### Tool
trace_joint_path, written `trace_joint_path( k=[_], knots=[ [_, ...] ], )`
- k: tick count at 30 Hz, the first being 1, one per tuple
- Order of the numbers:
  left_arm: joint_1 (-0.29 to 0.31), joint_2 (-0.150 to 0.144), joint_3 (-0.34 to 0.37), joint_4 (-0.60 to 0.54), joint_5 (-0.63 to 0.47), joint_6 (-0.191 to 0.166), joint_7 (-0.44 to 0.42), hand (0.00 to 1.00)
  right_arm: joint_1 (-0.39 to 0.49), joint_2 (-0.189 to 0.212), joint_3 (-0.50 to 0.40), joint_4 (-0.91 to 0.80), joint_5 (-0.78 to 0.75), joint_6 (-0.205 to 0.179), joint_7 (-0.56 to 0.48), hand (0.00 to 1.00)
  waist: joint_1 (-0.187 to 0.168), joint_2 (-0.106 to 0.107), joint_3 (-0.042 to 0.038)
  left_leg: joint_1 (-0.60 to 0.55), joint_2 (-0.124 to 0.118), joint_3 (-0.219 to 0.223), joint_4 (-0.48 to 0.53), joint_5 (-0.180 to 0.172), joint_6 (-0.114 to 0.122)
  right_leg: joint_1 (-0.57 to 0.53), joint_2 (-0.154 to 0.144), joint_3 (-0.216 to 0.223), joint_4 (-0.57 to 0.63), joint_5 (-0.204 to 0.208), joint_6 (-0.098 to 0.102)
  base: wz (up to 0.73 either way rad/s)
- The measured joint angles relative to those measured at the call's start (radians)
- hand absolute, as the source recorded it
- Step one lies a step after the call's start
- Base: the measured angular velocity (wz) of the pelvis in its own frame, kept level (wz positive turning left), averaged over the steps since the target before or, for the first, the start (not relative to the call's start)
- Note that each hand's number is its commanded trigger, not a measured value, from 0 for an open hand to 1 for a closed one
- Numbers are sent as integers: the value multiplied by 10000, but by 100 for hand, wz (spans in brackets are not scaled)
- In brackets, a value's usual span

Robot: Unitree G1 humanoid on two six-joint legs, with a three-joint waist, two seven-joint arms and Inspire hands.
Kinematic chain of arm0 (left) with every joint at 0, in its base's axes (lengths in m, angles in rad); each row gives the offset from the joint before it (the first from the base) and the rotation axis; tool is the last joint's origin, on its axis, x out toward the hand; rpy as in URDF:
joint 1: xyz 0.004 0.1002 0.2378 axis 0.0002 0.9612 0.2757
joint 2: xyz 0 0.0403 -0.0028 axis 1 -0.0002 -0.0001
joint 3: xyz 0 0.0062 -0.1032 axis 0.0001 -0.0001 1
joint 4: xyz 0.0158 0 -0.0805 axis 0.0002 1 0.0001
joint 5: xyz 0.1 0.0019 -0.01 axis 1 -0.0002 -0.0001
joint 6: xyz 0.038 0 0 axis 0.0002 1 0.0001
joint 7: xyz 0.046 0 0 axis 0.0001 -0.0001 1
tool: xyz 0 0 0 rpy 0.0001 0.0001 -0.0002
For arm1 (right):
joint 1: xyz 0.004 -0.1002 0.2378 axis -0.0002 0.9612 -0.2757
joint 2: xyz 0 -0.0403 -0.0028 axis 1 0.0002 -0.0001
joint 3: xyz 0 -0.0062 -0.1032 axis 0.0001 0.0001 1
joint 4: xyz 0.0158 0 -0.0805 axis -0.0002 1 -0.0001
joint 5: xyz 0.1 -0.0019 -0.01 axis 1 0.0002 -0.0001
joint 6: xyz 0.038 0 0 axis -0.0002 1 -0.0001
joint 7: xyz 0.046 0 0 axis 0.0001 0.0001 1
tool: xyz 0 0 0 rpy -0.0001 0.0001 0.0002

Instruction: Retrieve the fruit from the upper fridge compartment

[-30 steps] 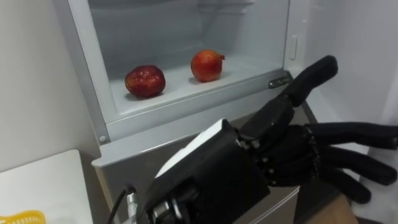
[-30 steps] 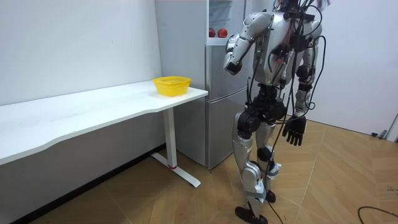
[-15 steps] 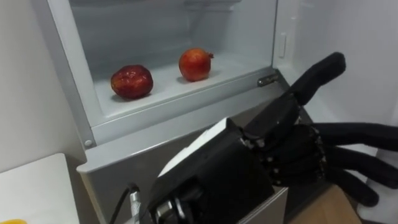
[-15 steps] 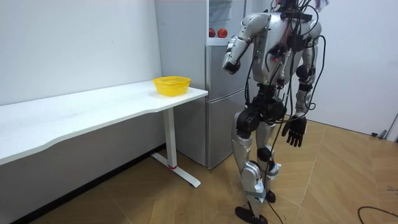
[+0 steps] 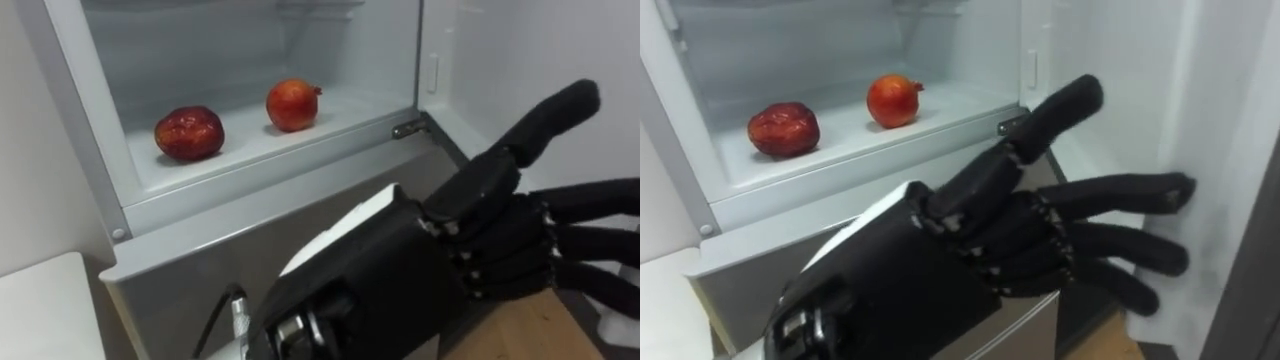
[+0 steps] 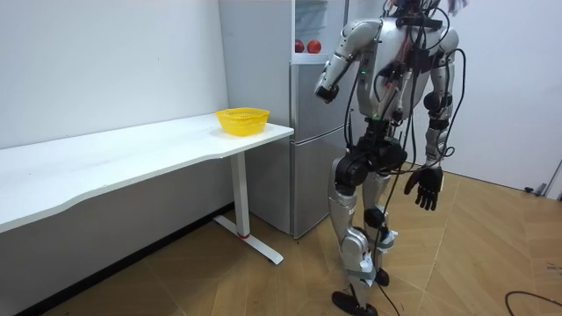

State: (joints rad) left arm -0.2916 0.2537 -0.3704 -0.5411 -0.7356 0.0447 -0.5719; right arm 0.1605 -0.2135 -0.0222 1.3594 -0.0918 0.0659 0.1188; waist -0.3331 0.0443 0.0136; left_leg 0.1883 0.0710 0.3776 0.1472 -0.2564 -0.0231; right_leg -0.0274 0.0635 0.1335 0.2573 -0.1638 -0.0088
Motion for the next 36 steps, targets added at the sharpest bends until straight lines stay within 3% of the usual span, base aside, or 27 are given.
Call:
trace_joint_path(
  k=[5, 10, 18, 29, 34, 36],
  knots=[
    [-345, -69, -79, 82, -8, 0, 1, 0, 49, -6, 8, -56, 234, 0, -70, 0, -42, 29, 0, -18, 54, 72, 12, -57, -14, -7, 57, 22, -11, 49, -27, -8],
    [-631, -372, -253, 537, -163, -1, -4, 0, 2, -19, 7, -56, 867, -17, -77, 0, -156, 27, -1, 18, 49, 286, 62, -54, -13, -108, 65, 164, -37, 49, -26, -9],
    [-1031, -456, -255, 908, -171, 1, -29, 0, 9, -23, 0, -35, 961, -6, 82, 0, -315, 28, -2, 1, 54, 298, 77, -52, -14, -10, 89, 283, -196, 100, -16, -4],
    [-1071, -389, -241, 880, -219, 1, -31, 0, 98, -46, -14, 25, 874, -7, 363, 0, -380, 71, -31, -20, 66, 435, 66, -52, -14, 31, 82, 268, -394, 174, -16, -1],
    [-1079, -56, -220, 610, -521, 2, -30, 0, 56, -76, -14, -59, 868, -7, 367, 0, -122, 127, -68, -48, 70, 275, 76, -52, -14, 69, 61, 209, -377, 192, -19, 4],
    [-1063, 25, 21, 374, -1149, 48, -39, 0, -31, -97, -20, -66, 908, -13, 366, 0, 146, 129, -69, -51, 74, 248, 76, -49, -15, 89, 66, 202, -362, 192, -20, 3]
  ],
)
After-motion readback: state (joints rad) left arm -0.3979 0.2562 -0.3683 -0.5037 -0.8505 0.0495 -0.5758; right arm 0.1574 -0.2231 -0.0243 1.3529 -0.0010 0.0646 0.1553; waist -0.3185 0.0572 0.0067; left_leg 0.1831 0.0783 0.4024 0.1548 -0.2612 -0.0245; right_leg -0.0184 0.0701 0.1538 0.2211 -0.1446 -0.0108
